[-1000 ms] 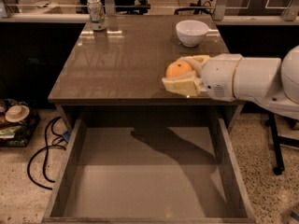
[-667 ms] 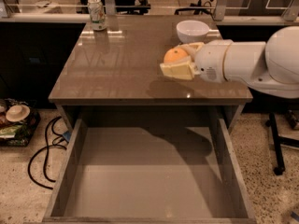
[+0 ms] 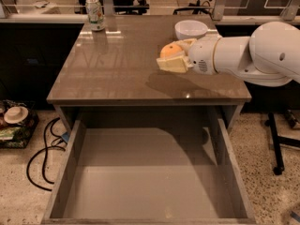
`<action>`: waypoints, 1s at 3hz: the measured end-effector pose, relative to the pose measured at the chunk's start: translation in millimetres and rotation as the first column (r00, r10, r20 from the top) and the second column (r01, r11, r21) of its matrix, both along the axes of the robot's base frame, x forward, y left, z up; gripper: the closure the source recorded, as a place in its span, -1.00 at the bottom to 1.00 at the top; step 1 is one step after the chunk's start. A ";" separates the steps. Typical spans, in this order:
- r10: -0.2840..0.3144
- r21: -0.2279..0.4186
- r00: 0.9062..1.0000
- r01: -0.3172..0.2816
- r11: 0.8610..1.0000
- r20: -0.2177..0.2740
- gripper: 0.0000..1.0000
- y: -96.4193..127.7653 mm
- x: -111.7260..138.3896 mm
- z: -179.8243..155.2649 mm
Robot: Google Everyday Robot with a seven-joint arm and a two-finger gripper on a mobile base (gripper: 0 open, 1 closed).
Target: Pick orange from top drawer and place on counter
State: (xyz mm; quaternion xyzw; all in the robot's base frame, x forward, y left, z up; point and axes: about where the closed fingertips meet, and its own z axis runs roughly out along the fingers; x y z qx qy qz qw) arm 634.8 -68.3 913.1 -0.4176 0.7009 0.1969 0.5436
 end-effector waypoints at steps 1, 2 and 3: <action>0.002 0.014 1.000 -0.001 1.000 -0.026 1.00 6.2 15.6 -20.5; 0.000 0.030 0.998 0.002 1.000 -0.056 1.00 10.4 38.2 -48.4; -0.003 0.047 0.998 0.006 0.999 -0.066 1.00 10.7 54.1 -66.4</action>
Offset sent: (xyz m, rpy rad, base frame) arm 0.0683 0.0103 -0.0852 0.0521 0.0945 -0.0122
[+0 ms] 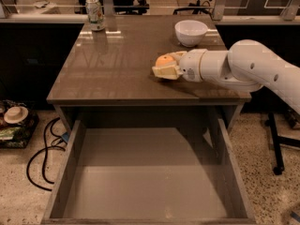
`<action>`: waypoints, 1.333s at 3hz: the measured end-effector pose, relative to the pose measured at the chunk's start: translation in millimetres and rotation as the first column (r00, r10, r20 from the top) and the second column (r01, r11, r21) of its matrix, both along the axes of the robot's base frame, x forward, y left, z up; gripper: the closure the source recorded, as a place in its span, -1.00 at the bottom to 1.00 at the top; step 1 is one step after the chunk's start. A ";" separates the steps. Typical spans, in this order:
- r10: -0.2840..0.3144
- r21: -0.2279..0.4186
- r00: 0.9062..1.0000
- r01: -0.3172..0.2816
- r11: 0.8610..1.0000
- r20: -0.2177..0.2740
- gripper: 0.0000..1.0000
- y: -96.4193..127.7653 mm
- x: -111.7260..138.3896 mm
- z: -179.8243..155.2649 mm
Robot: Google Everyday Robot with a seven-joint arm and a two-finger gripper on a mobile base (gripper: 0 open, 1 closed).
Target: Pick orange from top drawer and place on counter
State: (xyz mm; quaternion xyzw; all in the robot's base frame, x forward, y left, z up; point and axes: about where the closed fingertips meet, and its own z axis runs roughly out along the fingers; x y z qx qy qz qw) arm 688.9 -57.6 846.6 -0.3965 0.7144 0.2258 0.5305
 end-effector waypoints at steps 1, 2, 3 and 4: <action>-0.006 0.012 1.000 0.006 1.000 0.000 1.00 -3.3 9.2 -11.2; -0.006 0.012 1.000 0.006 1.000 -0.001 0.62 -3.1 9.3 -10.1; -0.006 0.012 1.000 0.006 1.000 -0.001 0.00 -2.9 9.3 -9.6; -0.006 0.012 1.000 0.006 1.000 -0.001 -0.43 -2.9 9.3 -9.2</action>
Offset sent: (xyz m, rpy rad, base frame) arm 0.0080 -0.0029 -0.0096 0.0100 0.0004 -0.0055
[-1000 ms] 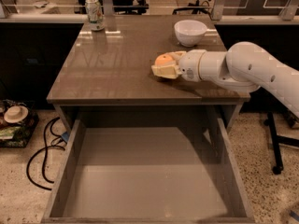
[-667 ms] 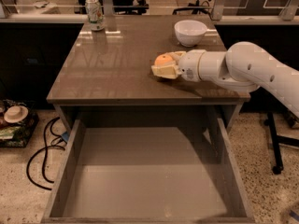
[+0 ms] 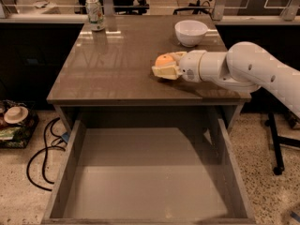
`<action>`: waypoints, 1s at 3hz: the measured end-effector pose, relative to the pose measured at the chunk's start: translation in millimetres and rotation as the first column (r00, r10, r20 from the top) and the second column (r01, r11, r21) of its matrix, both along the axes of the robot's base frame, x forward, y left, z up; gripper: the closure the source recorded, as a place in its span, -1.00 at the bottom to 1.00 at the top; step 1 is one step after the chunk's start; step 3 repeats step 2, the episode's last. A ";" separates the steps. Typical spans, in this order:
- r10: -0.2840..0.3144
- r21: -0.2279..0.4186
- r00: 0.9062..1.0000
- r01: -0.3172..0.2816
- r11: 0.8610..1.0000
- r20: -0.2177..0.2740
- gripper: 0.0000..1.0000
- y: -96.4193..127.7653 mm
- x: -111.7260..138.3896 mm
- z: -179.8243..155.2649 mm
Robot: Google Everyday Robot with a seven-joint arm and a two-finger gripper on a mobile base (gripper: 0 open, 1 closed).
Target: Pick orange from top drawer and place on counter
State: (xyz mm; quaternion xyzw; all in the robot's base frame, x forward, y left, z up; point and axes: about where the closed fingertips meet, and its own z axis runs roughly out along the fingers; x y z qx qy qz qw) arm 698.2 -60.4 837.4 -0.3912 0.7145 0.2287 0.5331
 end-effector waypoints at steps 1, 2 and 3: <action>0.000 0.000 1.000 0.000 1.000 0.000 -0.92 0.2 0.0 0.2; 0.003 0.000 1.000 -0.003 1.000 -0.001 -1.00 1.8 -0.1 -0.1; 0.003 0.000 1.000 -0.003 1.000 -0.001 -1.00 1.8 -0.1 -0.1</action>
Offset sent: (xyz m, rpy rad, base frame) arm 0.0000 0.0001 0.0002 0.0000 0.0000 0.0002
